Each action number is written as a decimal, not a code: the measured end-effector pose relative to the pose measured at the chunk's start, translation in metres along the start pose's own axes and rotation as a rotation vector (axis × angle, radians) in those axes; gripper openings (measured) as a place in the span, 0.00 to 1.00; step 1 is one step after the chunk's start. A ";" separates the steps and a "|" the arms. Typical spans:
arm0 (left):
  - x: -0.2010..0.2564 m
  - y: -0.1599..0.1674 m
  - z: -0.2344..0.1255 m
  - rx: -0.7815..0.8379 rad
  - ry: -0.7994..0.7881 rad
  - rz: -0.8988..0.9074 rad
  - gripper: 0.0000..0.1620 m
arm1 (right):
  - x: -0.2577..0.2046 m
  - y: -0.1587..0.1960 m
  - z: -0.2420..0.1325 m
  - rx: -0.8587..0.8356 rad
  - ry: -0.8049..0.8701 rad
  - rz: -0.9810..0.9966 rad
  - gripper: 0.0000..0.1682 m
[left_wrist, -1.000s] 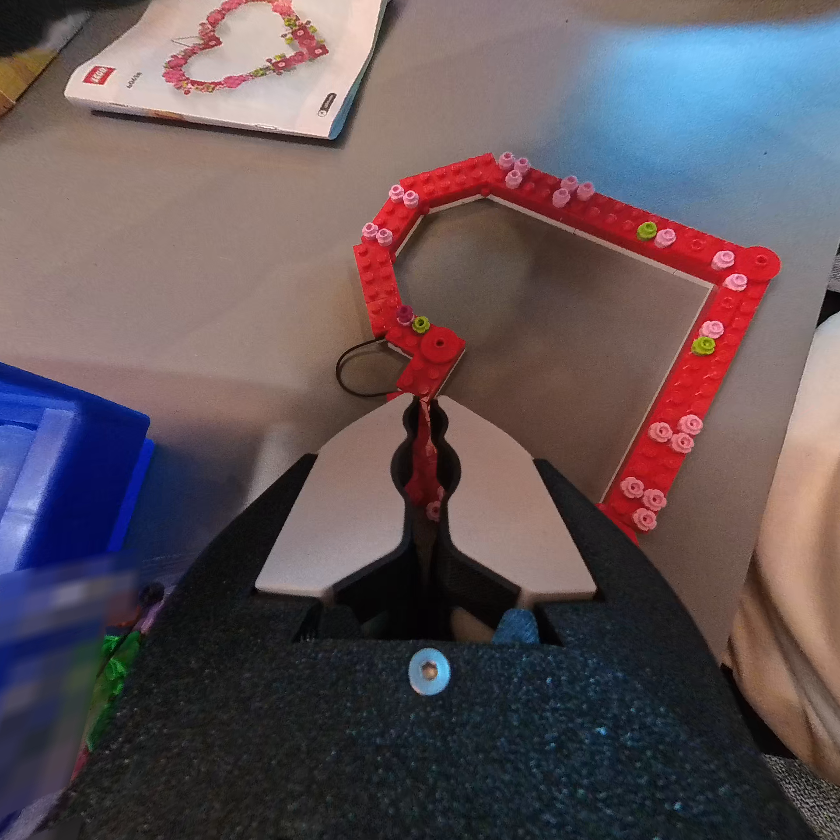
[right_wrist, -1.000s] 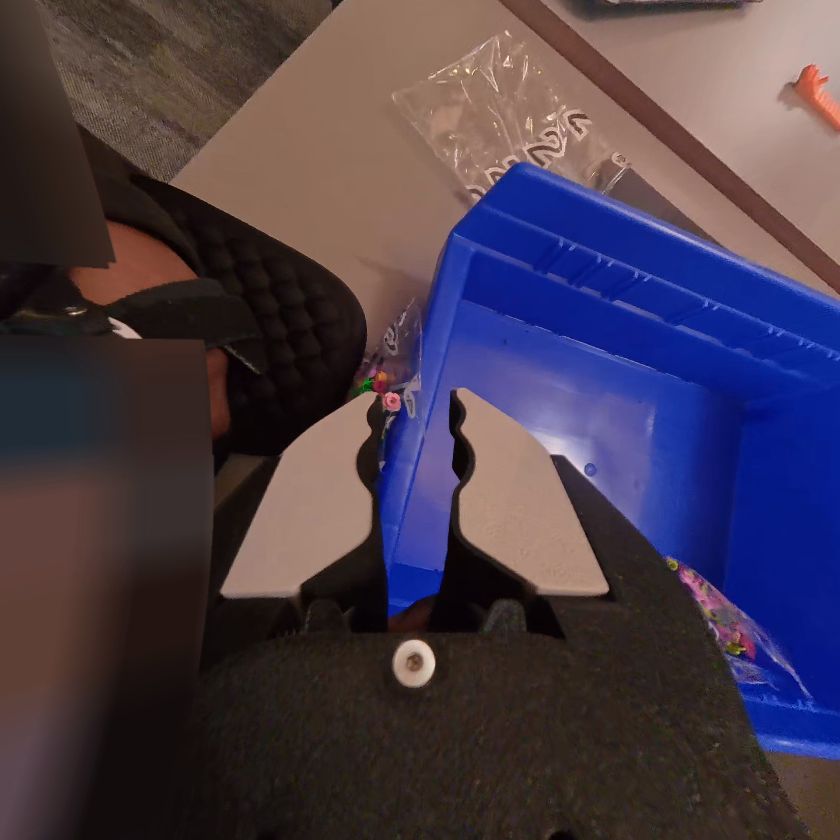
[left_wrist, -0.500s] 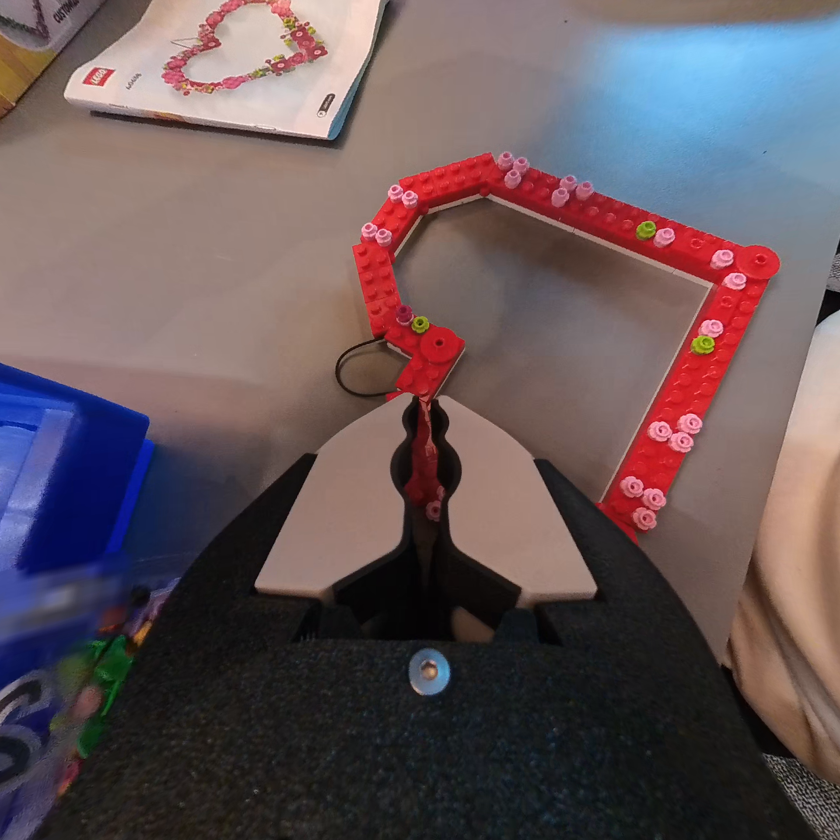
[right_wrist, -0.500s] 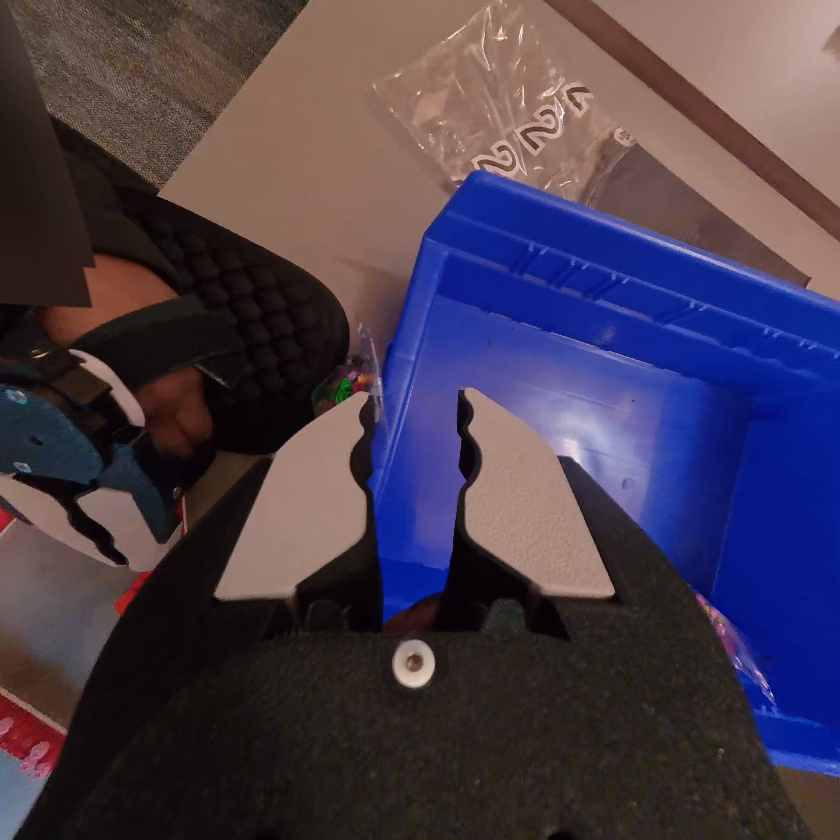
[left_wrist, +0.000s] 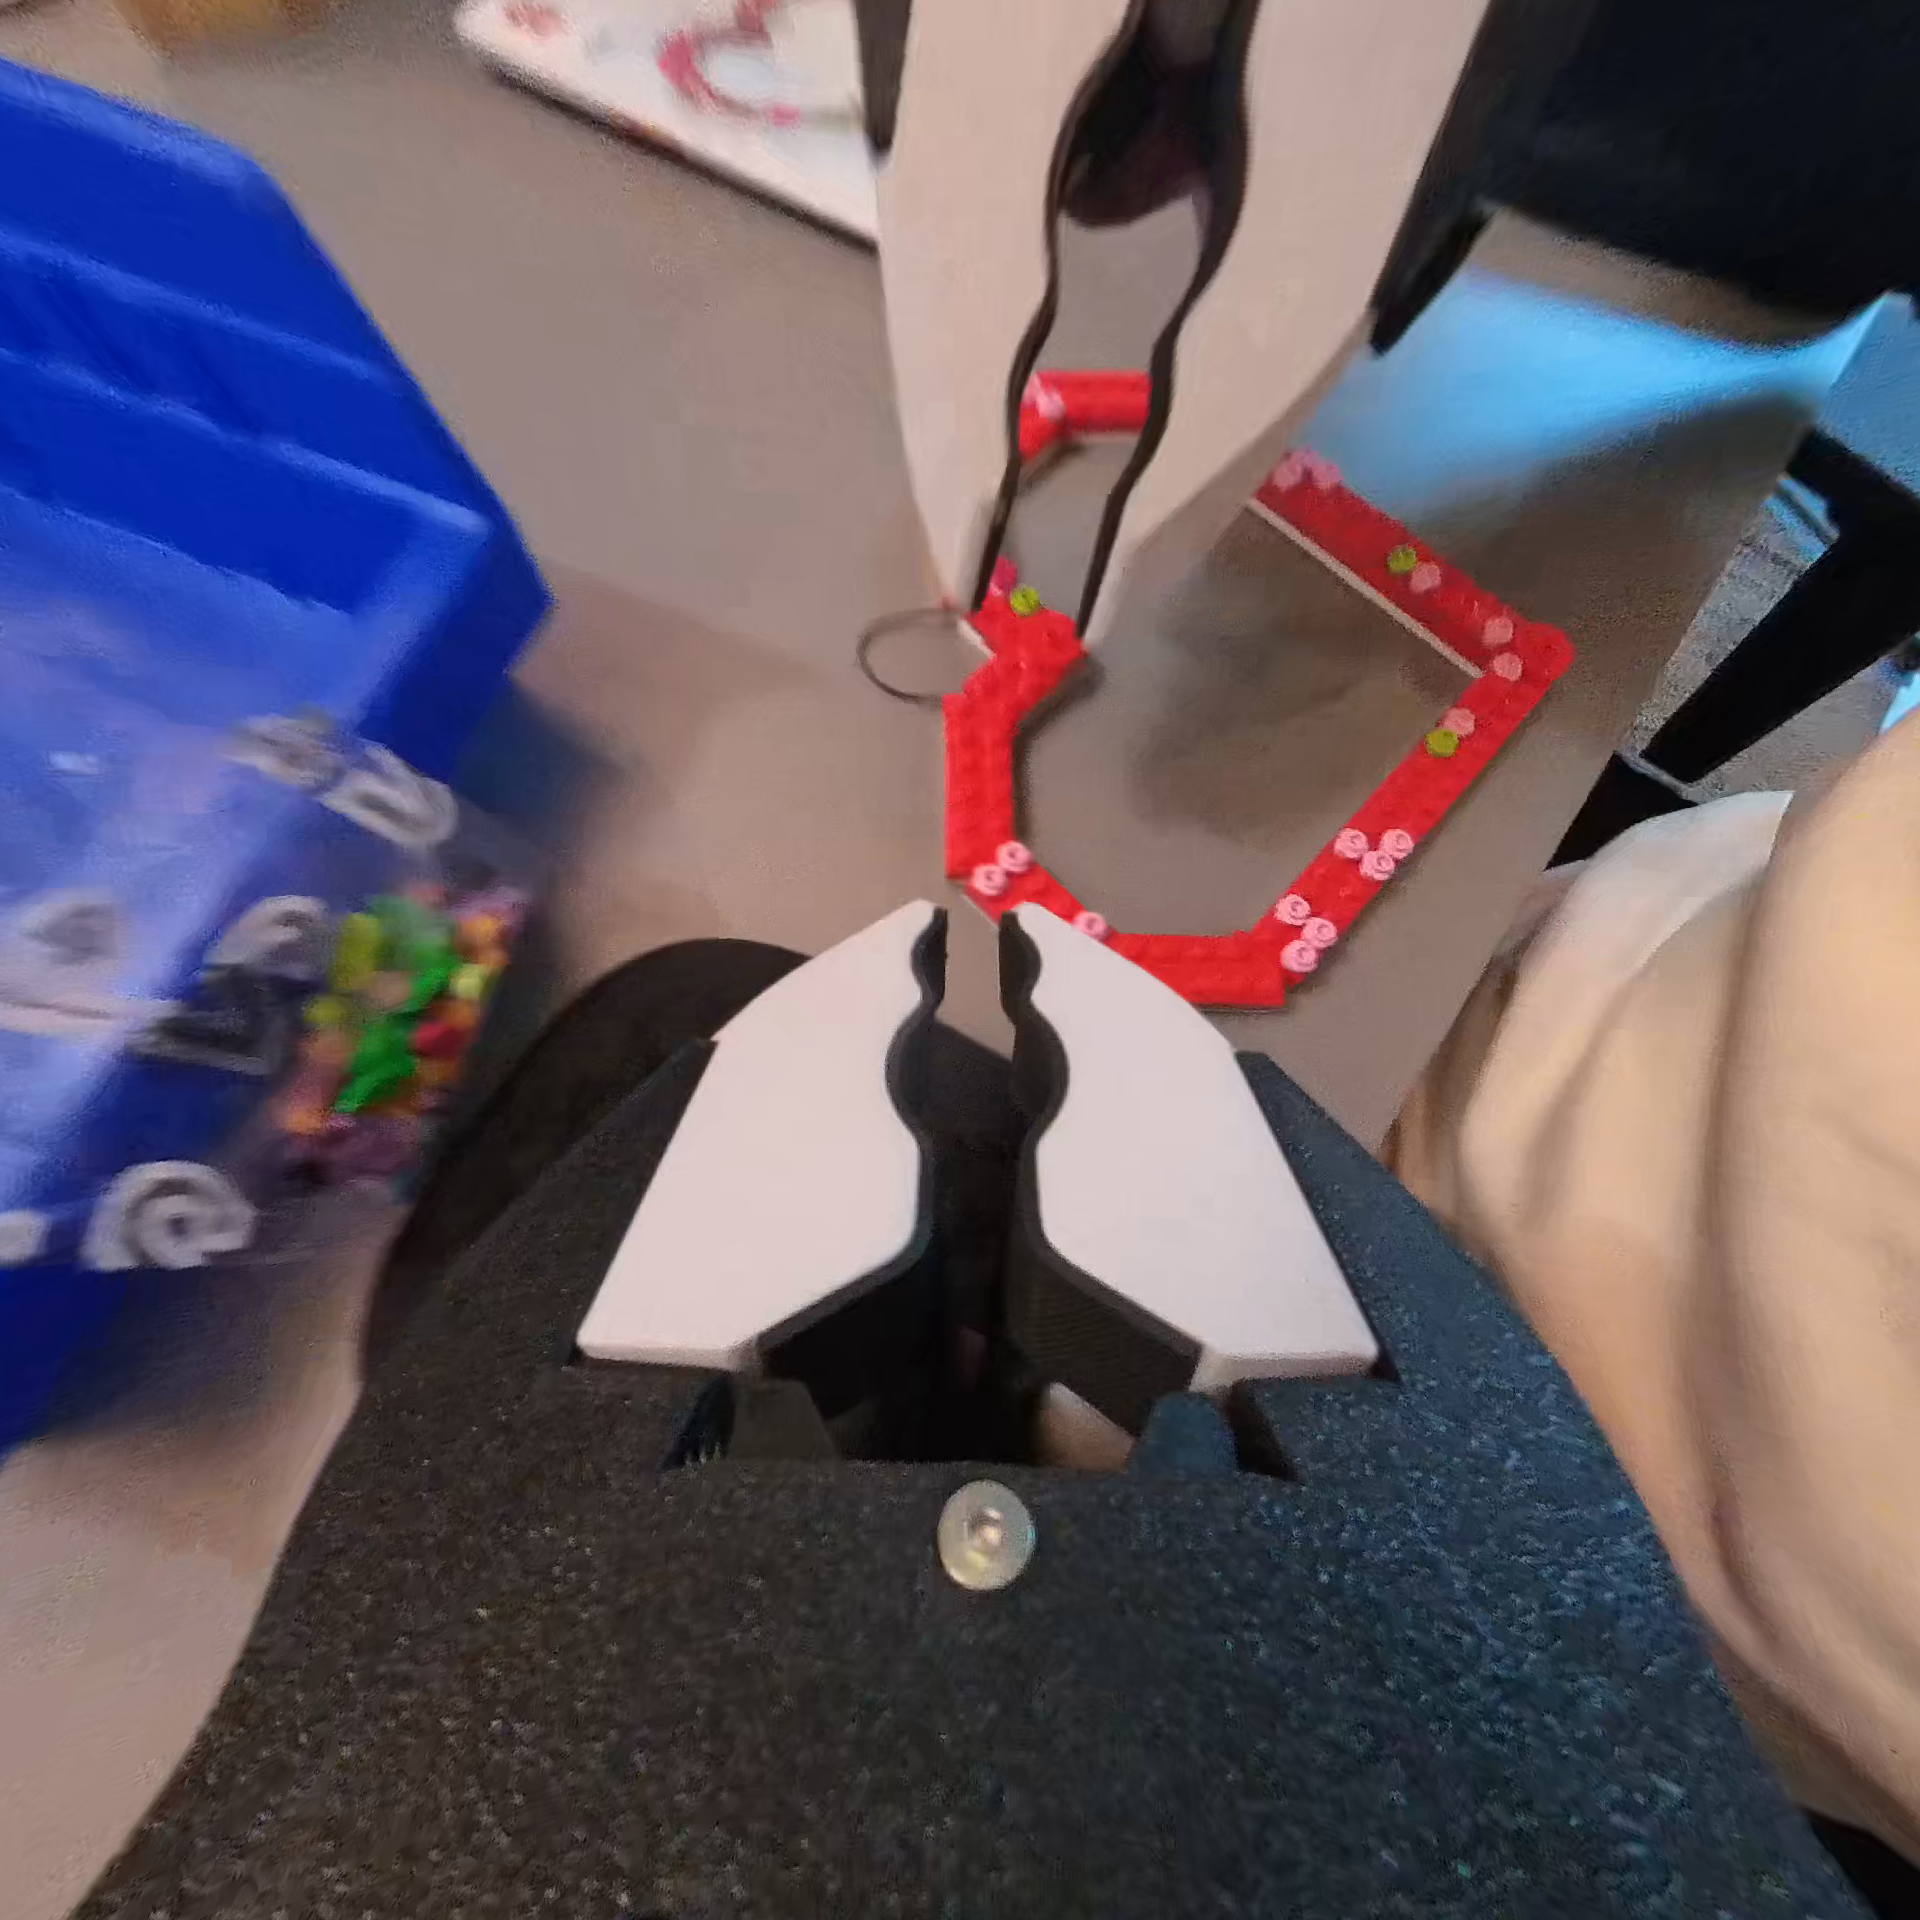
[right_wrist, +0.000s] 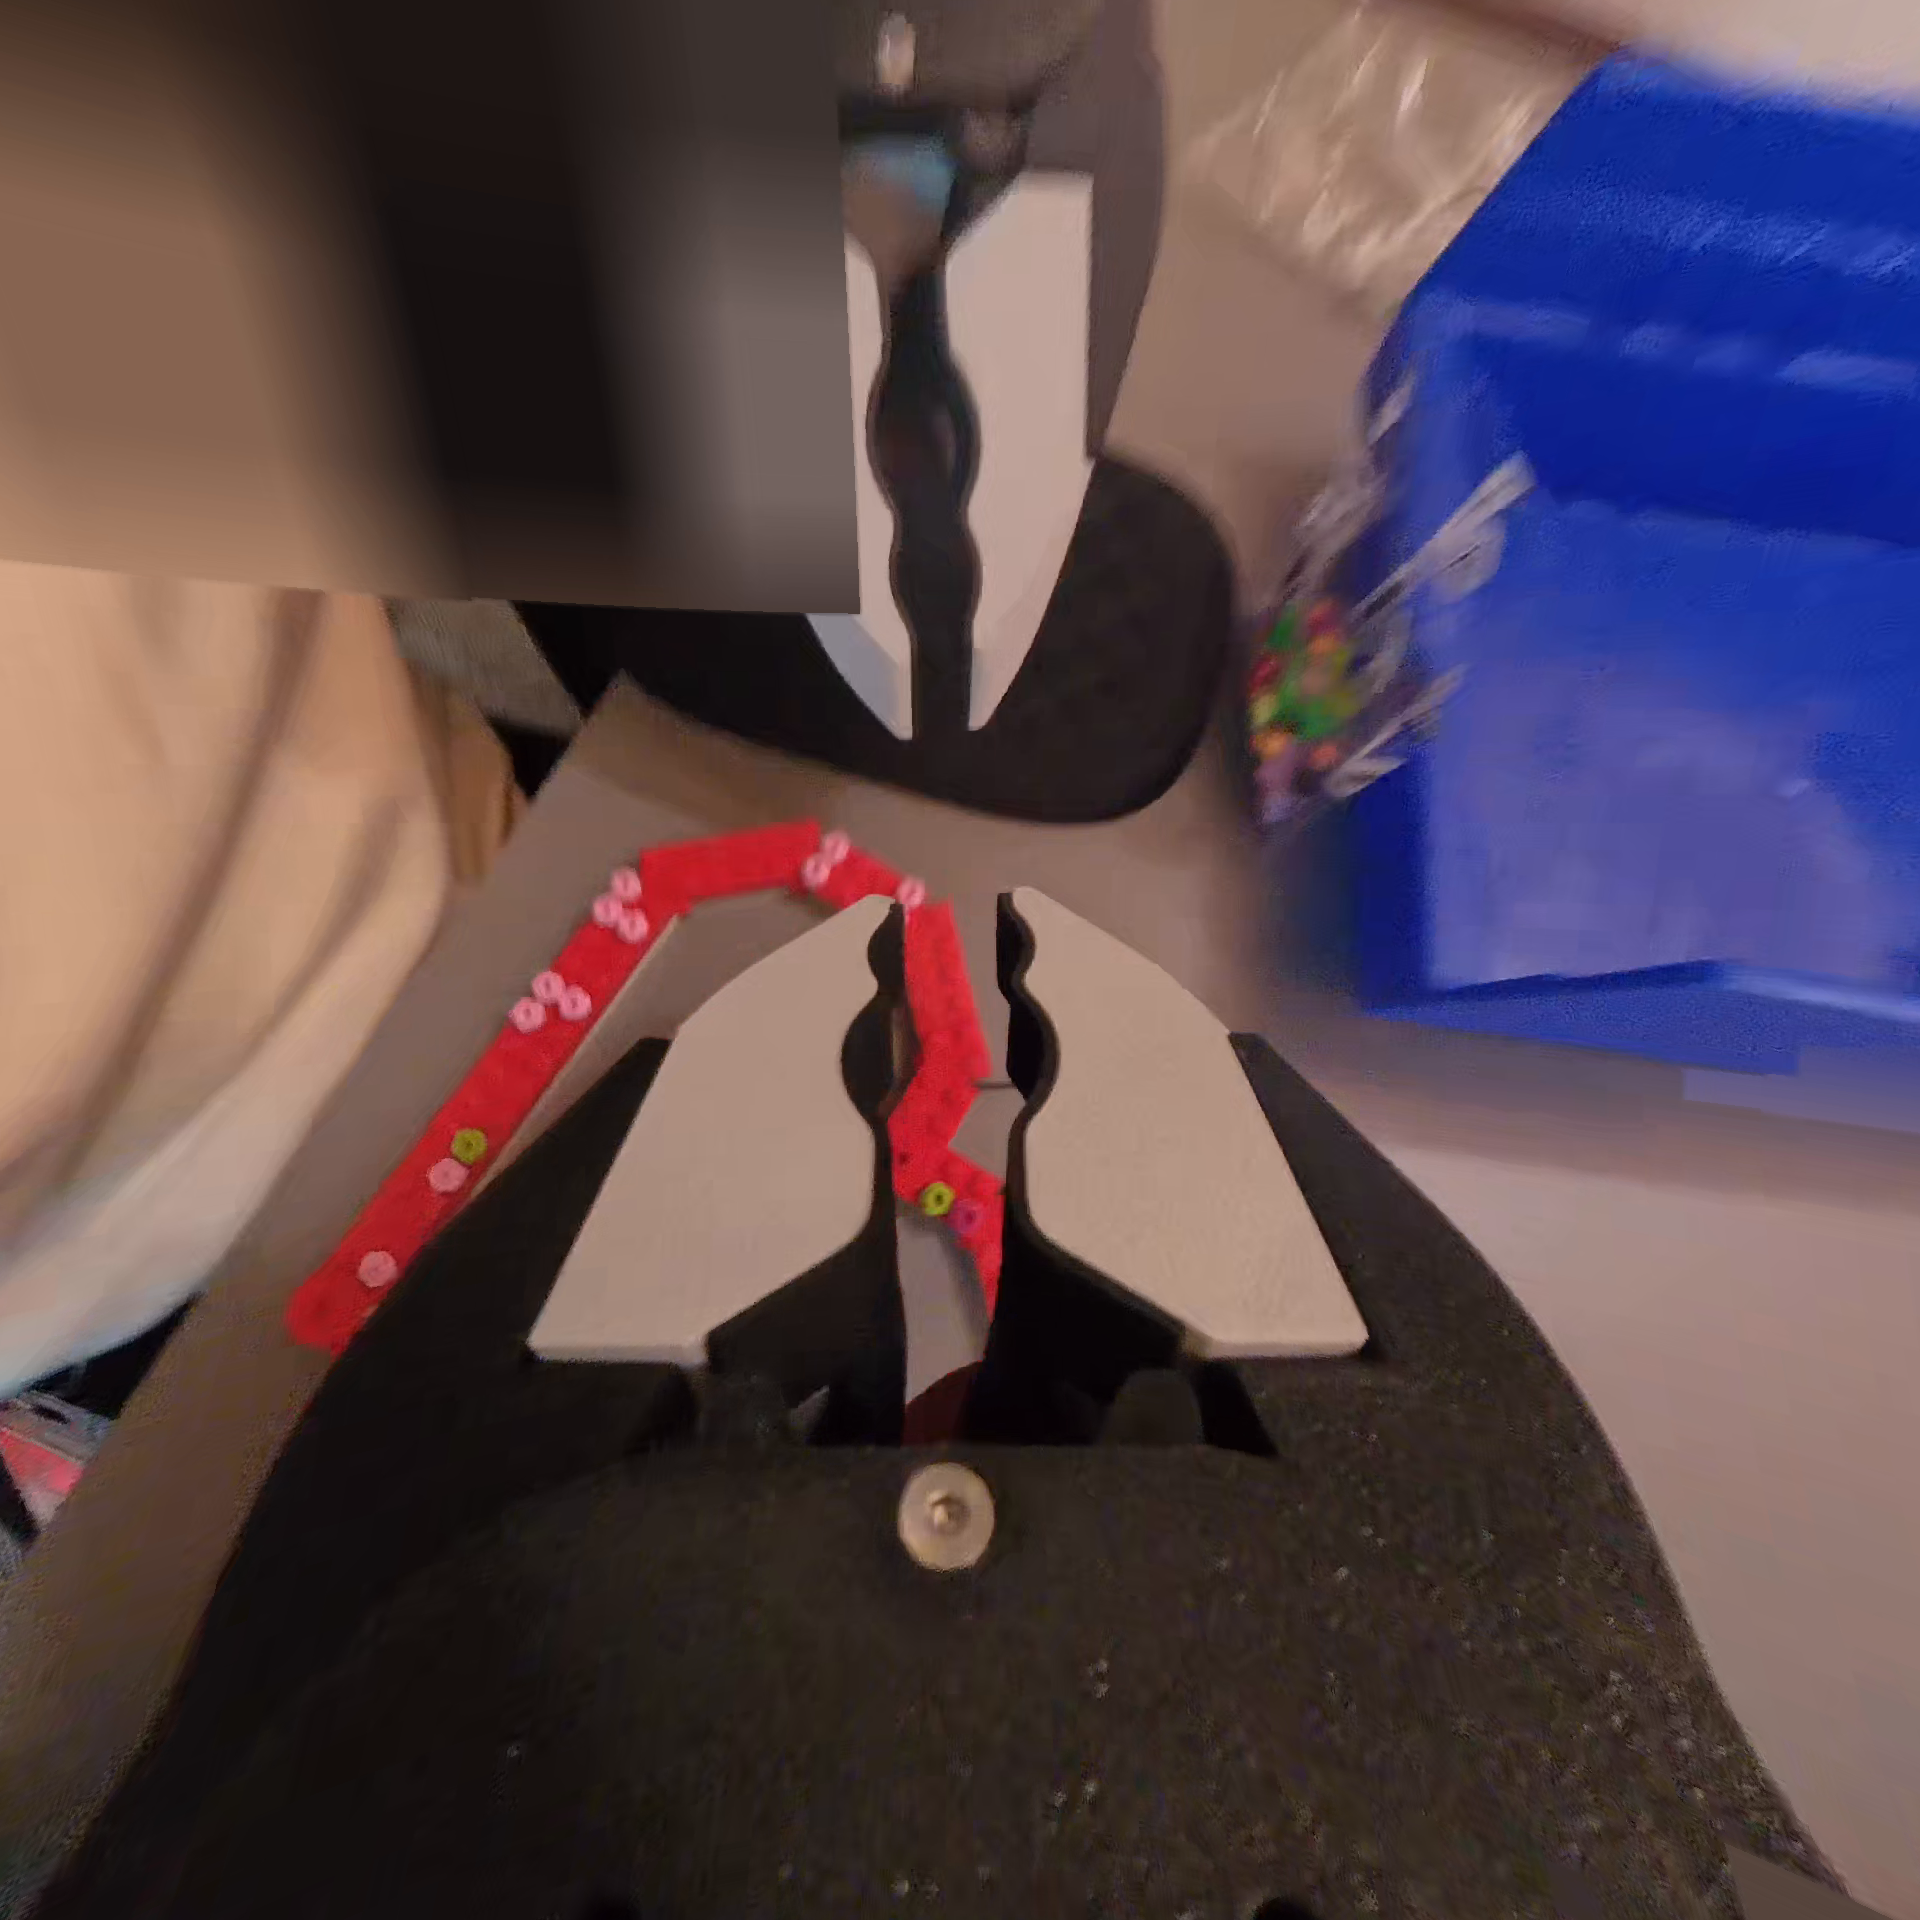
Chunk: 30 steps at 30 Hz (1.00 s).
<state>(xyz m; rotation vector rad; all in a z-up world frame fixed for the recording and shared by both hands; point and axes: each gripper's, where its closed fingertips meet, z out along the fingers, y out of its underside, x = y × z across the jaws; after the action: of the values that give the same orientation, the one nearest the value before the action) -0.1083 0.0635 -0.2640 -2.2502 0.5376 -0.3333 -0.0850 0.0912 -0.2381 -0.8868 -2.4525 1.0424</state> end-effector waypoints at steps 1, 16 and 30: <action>0.006 0.005 0.008 -0.018 -0.011 -0.007 0.06 | -0.006 0.011 0.013 -0.046 0.010 -0.016 0.10; 0.016 0.016 0.039 -0.054 -0.082 -0.077 0.00 | -0.016 0.034 0.057 -0.151 0.032 -0.091 0.04; 0.015 0.016 0.039 -0.026 -0.045 -0.122 0.00 | -0.014 0.017 0.029 0.019 -0.033 0.046 0.03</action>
<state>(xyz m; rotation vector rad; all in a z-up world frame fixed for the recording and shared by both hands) -0.0841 0.0714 -0.3003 -2.3156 0.3840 -0.3376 -0.0823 0.0758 -0.2708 -0.9314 -2.4562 1.1028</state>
